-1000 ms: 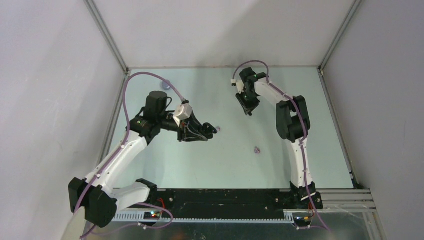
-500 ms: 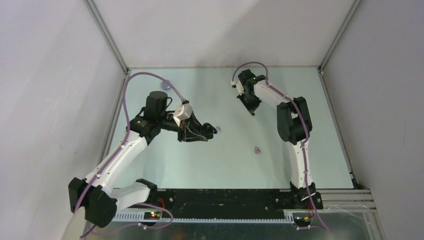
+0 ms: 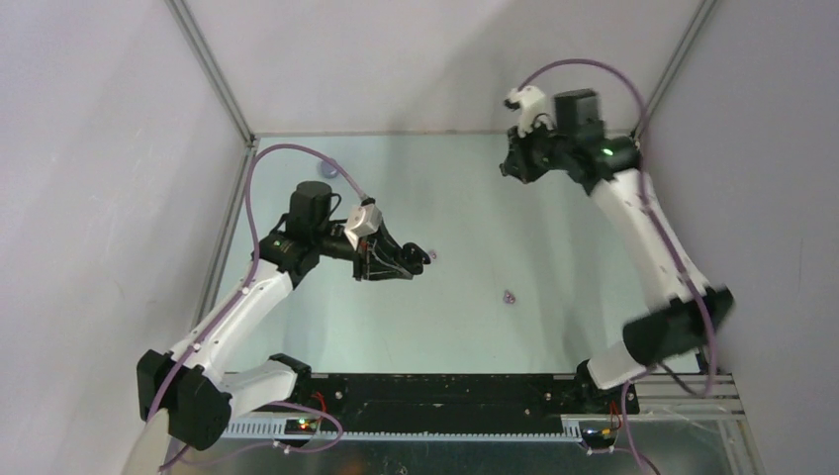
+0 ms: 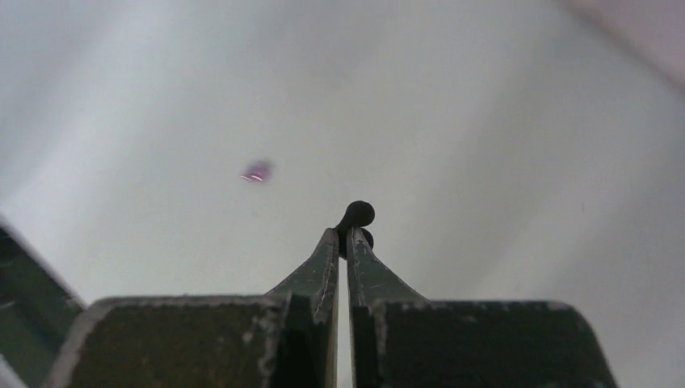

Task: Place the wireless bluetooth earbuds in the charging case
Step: Pick up the left earbud from the center of the board.

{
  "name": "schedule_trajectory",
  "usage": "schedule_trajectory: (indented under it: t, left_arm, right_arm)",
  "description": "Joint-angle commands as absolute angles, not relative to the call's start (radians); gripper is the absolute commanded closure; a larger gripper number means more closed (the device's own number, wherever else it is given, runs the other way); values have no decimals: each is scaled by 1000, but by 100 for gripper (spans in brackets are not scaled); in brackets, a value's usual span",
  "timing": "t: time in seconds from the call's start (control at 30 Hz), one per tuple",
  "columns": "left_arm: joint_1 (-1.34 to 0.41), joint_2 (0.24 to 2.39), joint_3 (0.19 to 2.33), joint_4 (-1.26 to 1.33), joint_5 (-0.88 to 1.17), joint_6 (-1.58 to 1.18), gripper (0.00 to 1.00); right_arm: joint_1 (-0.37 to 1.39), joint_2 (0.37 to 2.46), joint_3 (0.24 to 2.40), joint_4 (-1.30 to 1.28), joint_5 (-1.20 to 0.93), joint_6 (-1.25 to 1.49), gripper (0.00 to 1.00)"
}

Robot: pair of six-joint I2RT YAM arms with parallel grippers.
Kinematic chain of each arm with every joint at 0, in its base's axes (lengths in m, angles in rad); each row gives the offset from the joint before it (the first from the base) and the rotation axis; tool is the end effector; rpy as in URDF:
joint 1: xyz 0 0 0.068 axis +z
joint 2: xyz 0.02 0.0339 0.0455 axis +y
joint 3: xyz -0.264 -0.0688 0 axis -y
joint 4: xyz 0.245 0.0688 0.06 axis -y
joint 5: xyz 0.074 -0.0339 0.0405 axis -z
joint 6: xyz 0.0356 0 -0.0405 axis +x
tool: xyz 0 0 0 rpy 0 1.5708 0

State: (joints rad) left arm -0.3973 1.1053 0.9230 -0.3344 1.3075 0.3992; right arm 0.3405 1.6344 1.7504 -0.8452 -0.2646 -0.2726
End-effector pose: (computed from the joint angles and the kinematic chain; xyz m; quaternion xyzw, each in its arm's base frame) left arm 0.1948 -0.1190 0.3229 0.5480 0.5138 -0.5253 0.3998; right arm 0.3306 0.1270 0.3927 -0.3244 0.8463 0.1341 0.4006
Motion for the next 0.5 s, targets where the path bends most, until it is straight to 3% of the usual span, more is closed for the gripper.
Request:
schedule_trajectory:
  t: [0.0,0.2,0.3,0.47]
  left_arm:
    - [-405,1100,906,-235,1309,317,100]
    - [-406,1095,897,-220,1331,309,100]
    - [-405,1097,902,-224,1348,310,100]
    - [-405,1093,908,-247,1376,318,100]
  right_arm:
    - [293,1422,1672,-766,-744,-204,100]
    - [292,1221,1434,-386,-1233,36,100]
    - [349,1204,1358,-236,-1320,135,100]
    - [487,1251,1346,-253,-1354,82,100]
